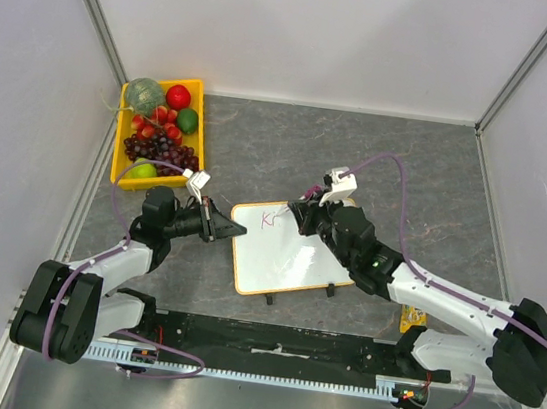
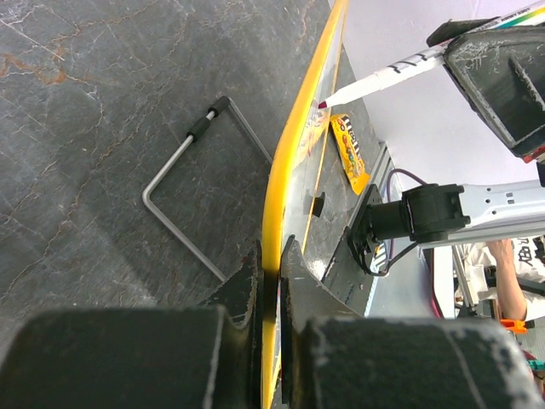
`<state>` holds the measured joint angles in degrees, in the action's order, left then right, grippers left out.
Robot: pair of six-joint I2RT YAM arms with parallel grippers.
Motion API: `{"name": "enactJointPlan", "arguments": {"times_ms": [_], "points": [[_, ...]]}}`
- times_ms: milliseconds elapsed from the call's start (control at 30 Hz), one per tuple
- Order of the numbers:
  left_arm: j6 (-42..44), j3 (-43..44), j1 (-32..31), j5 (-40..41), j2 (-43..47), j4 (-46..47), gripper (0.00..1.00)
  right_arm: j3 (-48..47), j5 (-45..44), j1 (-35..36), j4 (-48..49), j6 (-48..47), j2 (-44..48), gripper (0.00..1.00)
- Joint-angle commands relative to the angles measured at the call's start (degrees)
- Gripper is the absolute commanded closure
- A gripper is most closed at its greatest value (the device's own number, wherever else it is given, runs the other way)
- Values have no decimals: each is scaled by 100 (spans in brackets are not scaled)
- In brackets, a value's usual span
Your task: Write a sentence on the whiteboard
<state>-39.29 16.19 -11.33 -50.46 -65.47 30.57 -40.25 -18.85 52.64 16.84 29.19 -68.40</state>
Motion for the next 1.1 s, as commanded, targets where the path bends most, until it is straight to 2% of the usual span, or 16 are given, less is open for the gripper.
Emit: {"name": "enactJointPlan", "arguments": {"times_ms": [0,667,1067], "points": [[536,-45,-9,458,-62,-473,98,219,-57,-8,21,25,46,100],[563,-54,-18,475,-80,-473,98,536,171,-8,-93,148,266,100],[554,-63,-9,475,-53,-464,98,298,-22,-8,65,105,161,100]]}}
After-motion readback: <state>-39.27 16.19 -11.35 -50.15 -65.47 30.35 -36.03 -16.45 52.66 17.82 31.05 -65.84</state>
